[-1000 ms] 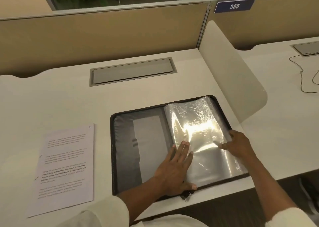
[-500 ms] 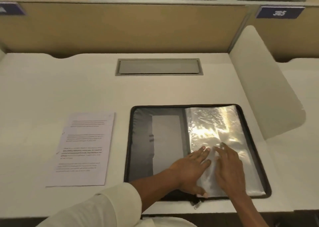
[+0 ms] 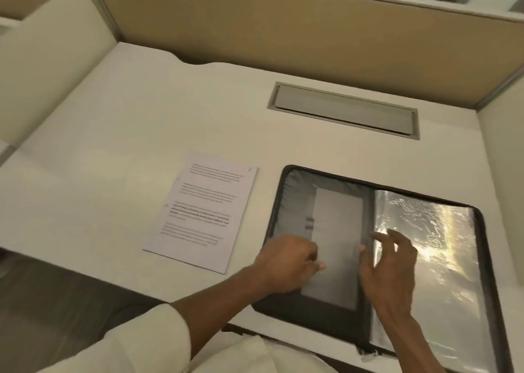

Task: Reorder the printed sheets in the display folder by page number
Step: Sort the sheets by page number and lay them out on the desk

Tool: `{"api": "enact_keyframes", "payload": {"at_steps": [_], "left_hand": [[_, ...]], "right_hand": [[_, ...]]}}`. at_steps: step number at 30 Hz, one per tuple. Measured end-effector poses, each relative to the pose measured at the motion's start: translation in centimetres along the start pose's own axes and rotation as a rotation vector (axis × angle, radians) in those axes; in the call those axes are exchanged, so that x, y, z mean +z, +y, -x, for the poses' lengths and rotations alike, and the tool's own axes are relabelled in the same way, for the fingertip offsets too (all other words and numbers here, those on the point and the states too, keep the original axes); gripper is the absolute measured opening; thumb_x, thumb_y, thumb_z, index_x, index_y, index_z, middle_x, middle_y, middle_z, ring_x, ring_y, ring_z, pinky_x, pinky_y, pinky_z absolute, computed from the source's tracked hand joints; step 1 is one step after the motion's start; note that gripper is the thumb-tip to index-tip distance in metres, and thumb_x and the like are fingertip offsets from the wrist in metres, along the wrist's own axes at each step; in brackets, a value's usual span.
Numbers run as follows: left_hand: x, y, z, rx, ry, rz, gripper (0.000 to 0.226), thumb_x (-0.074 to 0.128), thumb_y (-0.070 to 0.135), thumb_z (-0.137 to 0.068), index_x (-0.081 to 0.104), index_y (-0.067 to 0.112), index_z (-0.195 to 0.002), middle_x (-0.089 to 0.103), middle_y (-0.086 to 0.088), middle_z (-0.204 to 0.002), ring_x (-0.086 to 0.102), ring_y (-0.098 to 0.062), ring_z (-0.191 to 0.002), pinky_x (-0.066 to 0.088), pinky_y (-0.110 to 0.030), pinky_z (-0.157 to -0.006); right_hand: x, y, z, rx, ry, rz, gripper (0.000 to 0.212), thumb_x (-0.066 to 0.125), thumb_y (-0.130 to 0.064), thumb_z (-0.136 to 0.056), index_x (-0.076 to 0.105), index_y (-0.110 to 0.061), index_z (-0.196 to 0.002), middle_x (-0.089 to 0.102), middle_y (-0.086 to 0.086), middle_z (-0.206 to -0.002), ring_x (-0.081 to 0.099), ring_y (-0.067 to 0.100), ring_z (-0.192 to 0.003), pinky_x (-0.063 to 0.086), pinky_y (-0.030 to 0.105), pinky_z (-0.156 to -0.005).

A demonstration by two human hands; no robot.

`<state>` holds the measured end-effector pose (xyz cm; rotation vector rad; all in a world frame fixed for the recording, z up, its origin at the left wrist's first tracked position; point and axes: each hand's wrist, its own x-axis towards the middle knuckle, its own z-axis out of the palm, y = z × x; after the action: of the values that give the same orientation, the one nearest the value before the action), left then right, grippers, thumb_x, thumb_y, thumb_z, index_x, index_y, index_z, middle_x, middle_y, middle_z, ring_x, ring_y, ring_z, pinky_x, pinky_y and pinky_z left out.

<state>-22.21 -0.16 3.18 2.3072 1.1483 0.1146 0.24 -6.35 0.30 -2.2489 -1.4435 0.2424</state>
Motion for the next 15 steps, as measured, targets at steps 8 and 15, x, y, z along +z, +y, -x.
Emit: {"api": "enact_keyframes", "payload": {"at_steps": [8, 15], "left_hand": [[-6.5, -14.8, 4.0, -0.573, 0.394, 0.041, 0.028, 0.065, 0.052, -0.098, 0.071, 0.027, -0.088, 0.071, 0.009, -0.093, 0.066, -0.014, -0.092, 0.050, -0.031, -0.073], [-11.5, -27.2, 4.8, -0.996, 0.275, 0.173, 0.077, 0.072, 0.064, -0.088, 0.057, 0.003, -0.133, 0.060, -0.018, -0.132, 0.058, -0.038, -0.125, 0.052, -0.050, -0.102]], "right_hand": [[5.6, -15.1, -0.5, 0.110, -0.232, -0.522, 0.030, 0.080, -0.018, -0.092, 0.065, -0.028, -0.116, 0.065, -0.008, -0.115, 0.065, -0.004, -0.094, 0.056, 0.013, -0.074], [11.7, -24.6, -1.0, 0.458, -0.383, -0.580, 0.061, 0.080, -0.034, -0.092, 0.053, -0.021, -0.145, 0.066, -0.001, -0.129, 0.065, 0.014, -0.109, 0.054, 0.036, -0.094]]}}
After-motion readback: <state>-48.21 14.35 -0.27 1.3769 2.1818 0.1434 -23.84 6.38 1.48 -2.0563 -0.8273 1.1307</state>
